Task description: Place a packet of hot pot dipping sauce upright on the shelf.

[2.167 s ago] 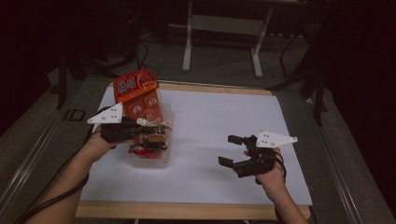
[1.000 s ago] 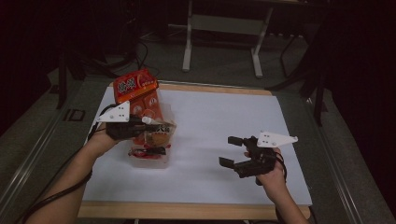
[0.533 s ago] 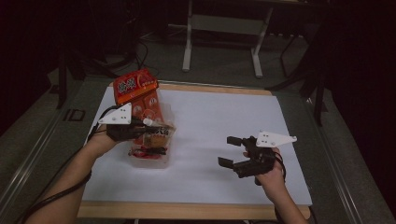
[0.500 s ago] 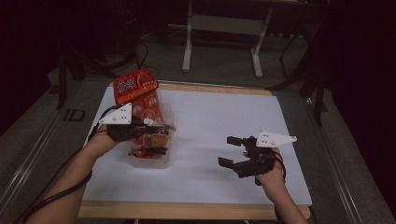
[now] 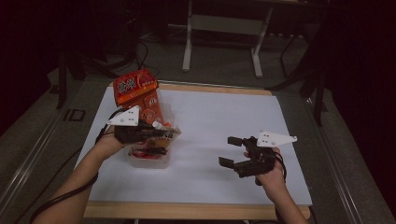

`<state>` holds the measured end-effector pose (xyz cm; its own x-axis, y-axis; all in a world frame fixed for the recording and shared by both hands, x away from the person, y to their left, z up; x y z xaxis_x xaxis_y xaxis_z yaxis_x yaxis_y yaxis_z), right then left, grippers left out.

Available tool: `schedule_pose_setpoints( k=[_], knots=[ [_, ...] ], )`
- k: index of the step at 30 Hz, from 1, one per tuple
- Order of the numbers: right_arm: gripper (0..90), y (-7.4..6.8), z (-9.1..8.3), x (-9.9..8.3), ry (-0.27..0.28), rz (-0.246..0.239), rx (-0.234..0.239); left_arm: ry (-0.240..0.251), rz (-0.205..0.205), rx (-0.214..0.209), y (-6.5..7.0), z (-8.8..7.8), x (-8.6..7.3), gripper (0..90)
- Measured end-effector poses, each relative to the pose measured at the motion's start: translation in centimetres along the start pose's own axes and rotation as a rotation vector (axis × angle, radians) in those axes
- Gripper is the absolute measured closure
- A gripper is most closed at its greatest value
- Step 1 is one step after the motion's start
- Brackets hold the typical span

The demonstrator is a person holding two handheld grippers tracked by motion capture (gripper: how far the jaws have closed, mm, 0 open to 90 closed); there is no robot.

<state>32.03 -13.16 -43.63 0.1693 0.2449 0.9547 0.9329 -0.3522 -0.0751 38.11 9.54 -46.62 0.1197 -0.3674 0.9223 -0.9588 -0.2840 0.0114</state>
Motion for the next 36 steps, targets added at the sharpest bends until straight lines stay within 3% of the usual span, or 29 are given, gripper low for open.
schedule_pose_setpoints(
  k=[7, 10, 16, 24, 32, 36],
  knots=[
    [15.1, 0.0, -0.1, -0.1, -0.006, 0.000, -0.002, -0.056, 0.029, -0.045, 1.0, 1.3, -0.1, 87.6],
    [15.1, 0.2, -0.2, -0.2, -0.005, 0.005, -0.006, -0.070, 0.042, -0.032, 0.9, 1.5, -0.2, 87.7],
    [15.1, 0.3, -0.3, -0.2, -0.006, 0.005, -0.009, -0.088, 0.029, -0.022, 0.6, 1.3, -0.5, 88.1],
    [15.1, 0.2, -0.2, -0.2, -0.010, 0.004, -0.009, -0.215, 0.061, -0.017, 1.1, 2.8, -2.6, 88.2],
    [15.1, 0.5, -0.4, -0.3, -0.008, 0.011, -0.015, -0.172, -0.008, 0.044, -0.5, 1.0, -3.1, 87.1],
    [15.1, 0.4, -0.4, -0.2, -0.009, 0.006, -0.014, -0.164, -0.033, 0.047, -0.6, 0.6, -3.4, 86.9]
  ],
)
Point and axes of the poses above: each handheld gripper's, and its own axes: z roughly forward along the jaws, x roughly out of its top, y roughly to its right, the point moved 10 cm from there along z, roughly forward along the jaws, and after that the axes turned 7 degrees about -z, right-handed, at the moved point
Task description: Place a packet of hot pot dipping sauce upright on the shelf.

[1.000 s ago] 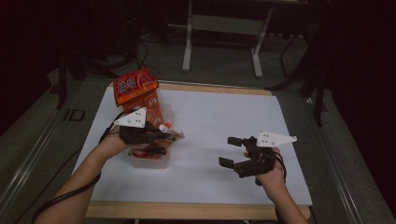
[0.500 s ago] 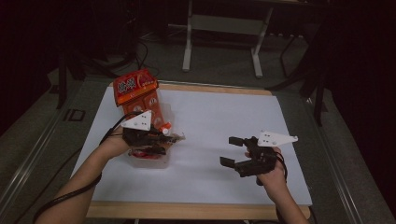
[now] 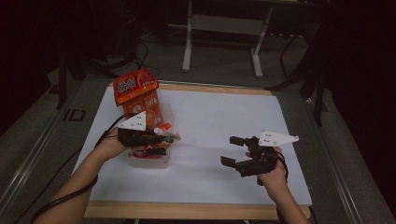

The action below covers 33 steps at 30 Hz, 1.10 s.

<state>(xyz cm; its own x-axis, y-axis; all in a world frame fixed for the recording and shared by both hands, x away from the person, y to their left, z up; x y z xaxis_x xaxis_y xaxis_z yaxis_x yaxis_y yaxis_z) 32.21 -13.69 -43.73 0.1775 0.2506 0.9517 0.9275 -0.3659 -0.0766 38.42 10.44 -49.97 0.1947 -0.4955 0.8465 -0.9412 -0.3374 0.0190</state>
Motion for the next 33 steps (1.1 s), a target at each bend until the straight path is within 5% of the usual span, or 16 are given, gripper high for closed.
schedule_pose_setpoints(
  k=[19, 25, 28, 30, 33],
  knots=[
    [15.1, 0.0, 0.1, -0.1, -0.005, 0.001, 0.001, 0.100, -0.117, 0.026, -1.1, -2.2, -2.4, 87.5],
    [15.1, 0.1, 0.0, -0.2, -0.006, 0.005, -0.001, 0.121, -0.128, 0.017, -0.9, -2.1, -3.0, 87.7],
    [15.1, 0.1, 0.1, -0.2, -0.006, 0.005, -0.002, 0.074, -0.103, 0.005, -0.6, -1.6, -3.7, 88.0],
    [15.1, 0.0, 0.2, -0.2, -0.008, 0.003, 0.000, 0.048, -0.043, -0.002, -0.1, -1.0, -4.3, 87.8],
    [15.1, -0.1, 0.2, -0.1, -0.008, 0.004, 0.001, 0.070, -0.096, 0.009, -0.2, -0.9, -4.0, 87.8]
  ],
)
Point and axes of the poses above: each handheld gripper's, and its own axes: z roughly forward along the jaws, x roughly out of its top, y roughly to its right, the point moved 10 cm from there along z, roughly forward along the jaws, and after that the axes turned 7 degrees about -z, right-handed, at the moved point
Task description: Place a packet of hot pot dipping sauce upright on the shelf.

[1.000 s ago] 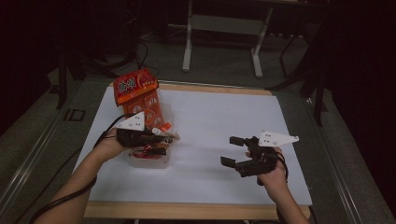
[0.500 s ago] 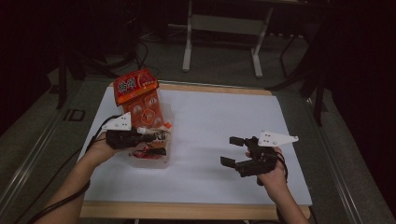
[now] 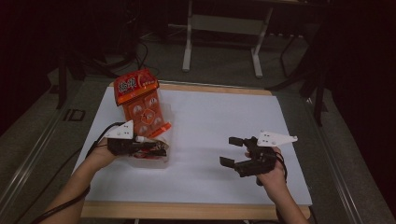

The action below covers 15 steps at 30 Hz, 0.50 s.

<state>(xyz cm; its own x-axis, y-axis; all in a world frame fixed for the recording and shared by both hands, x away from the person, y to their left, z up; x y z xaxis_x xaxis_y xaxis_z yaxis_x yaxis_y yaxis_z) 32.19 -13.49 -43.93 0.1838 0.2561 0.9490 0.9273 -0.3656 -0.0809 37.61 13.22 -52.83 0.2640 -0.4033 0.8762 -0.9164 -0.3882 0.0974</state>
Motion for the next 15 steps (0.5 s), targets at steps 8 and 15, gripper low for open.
schedule_pose_setpoints(
  k=[8, 15],
  knots=[
    [15.1, 0.2, -0.1, -0.1, 0.001, 0.003, -0.004, 0.047, -0.012, 0.022, -0.2, 0.0, 1.1, 78.5],
    [15.1, 0.3, -0.3, -0.1, 0.002, 0.003, -0.009, 0.112, -0.064, 0.103, -0.9, -0.4, 2.2, 88.4]
  ],
)
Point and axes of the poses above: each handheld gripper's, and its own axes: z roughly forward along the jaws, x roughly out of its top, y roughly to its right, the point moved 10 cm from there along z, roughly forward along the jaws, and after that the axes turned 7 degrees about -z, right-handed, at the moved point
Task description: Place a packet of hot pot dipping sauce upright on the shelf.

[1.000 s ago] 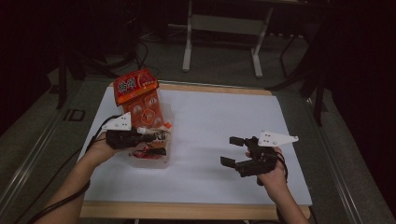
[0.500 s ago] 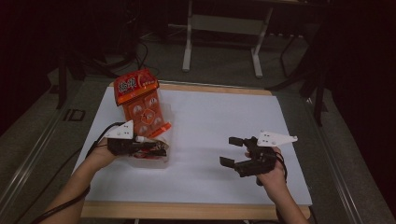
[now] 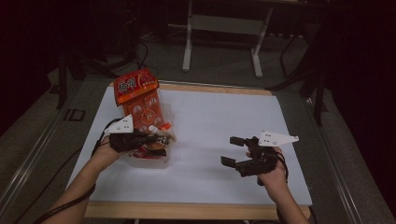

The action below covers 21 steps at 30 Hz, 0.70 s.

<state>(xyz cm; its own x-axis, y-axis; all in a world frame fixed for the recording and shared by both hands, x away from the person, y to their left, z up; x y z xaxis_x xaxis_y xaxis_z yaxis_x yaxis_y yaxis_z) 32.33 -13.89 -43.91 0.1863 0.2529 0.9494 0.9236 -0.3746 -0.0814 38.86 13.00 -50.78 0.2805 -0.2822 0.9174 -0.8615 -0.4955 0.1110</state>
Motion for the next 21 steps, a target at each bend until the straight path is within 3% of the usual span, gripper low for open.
schedule_pose_setpoints(
  k=[1, 2, 3, 6, 8, 9, 12, 13, 18, 21],
  knots=[
    [15.1, 0.0, 0.0, 0.0, 0.002, 0.000, -0.001, 0.017, -0.007, 0.032, -0.5, -0.3, 0.1, 88.7],
    [15.1, 0.0, 0.0, 0.0, 0.002, 0.000, -0.001, 0.017, -0.007, 0.032, -0.5, -0.3, 0.1, 88.8],
    [15.1, 0.0, -0.1, 0.0, 0.002, 0.001, -0.001, 0.044, -0.025, 0.094, -1.4, -0.9, 0.0, 88.9],
    [15.1, 0.1, -0.1, 0.0, 0.002, 0.003, -0.001, 0.055, -0.032, 0.128, -2.0, -1.4, -0.3, 89.0],
    [15.1, 0.1, 0.0, -0.1, -0.001, 0.003, -0.001, 0.057, -0.044, 0.115, -2.2, -1.8, -0.6, 88.6],
    [15.1, 0.1, 0.0, -0.1, -0.001, 0.005, -0.001, 0.067, -0.056, 0.081, -1.9, -2.0, -0.8, 88.5],
    [15.1, 0.1, 0.1, -0.1, -0.004, 0.001, 0.000, 0.063, -0.046, 0.061, -1.6, -2.1, -0.9, 87.0],
    [15.1, 0.0, 0.2, -0.1, -0.004, 0.001, 0.002, 0.049, -0.037, 0.036, -1.2, -2.1, -1.2, 87.0],
    [15.1, -0.1, 0.3, 0.0, -0.003, -0.001, 0.004, 0.042, -0.029, 0.027, -1.0, -2.1, -1.4, 84.9],
    [15.1, 0.0, 0.2, -0.1, -0.003, 0.001, 0.002, 0.029, -0.053, 0.020, -1.0, -2.2, -1.7, 87.4]
  ],
)
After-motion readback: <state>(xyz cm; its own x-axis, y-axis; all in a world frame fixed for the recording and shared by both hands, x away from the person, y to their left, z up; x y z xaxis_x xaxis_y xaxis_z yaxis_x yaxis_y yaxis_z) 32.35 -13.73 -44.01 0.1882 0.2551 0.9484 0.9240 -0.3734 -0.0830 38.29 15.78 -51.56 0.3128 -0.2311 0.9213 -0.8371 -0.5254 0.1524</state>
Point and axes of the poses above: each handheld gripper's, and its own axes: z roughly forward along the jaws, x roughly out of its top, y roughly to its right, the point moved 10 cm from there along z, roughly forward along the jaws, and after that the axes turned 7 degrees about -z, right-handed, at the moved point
